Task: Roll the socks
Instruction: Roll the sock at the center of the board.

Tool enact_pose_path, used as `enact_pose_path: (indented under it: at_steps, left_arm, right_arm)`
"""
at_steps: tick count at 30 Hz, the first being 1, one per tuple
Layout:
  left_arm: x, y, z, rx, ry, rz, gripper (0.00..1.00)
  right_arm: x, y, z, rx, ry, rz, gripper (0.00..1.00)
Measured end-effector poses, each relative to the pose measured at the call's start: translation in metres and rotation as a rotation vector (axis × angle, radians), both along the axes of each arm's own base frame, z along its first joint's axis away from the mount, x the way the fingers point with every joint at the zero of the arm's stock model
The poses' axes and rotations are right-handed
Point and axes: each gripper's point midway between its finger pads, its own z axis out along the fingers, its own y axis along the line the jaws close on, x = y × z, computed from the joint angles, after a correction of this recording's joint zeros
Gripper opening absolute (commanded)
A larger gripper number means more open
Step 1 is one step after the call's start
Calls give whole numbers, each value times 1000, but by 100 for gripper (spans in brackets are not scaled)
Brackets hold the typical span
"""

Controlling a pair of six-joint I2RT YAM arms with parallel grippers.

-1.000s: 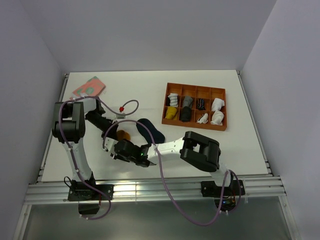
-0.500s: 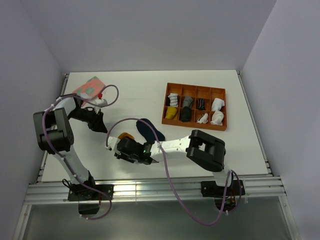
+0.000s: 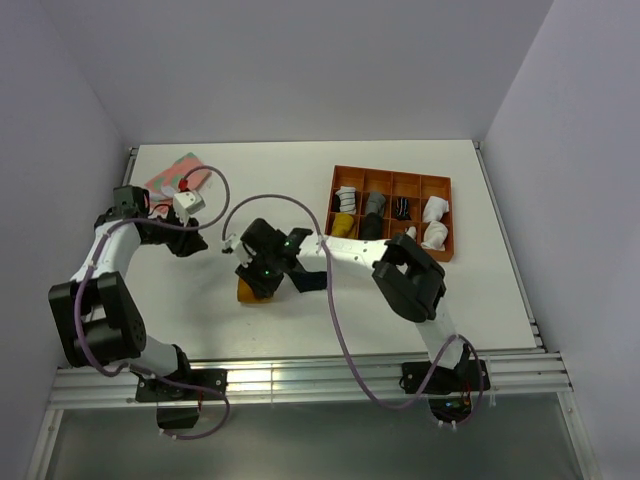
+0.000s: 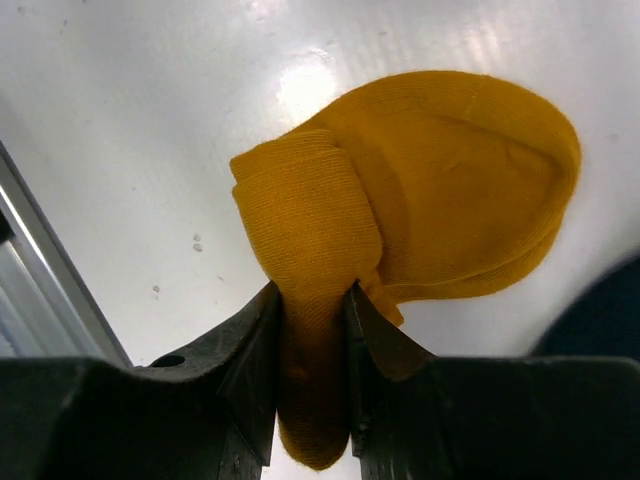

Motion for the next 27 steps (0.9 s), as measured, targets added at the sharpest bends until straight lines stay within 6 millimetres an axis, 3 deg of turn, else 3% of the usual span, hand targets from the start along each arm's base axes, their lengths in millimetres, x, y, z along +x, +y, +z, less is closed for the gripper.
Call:
enact_pose_path:
  at_steps: [4, 8, 11, 14, 20, 27]
  left_arm:
    - [-13, -3, 1, 13, -63, 13, 46]
    - [-20, -9, 20, 35, -167, -3, 48]
    - [-22, -21, 24, 55, -210, -71, 48]
    - [-31, -37, 14, 81, -212, -160, 51]
    - [-76, -68, -22, 136, -192, -326, 57]
    - [-97, -79, -38, 178, -208, -425, 60]
  right_arm:
    - [11, 1, -2, 8, 140, -31, 8]
    - [6, 4, -16, -15, 261, -34, 8]
    - [5, 7, -14, -6, 324, -31, 9]
    - [4, 9, -14, 11, 397, -34, 11]
    - [5, 5, -13, 53, 540, -57, 12]
    - [7, 1, -14, 83, 661, -86, 12]
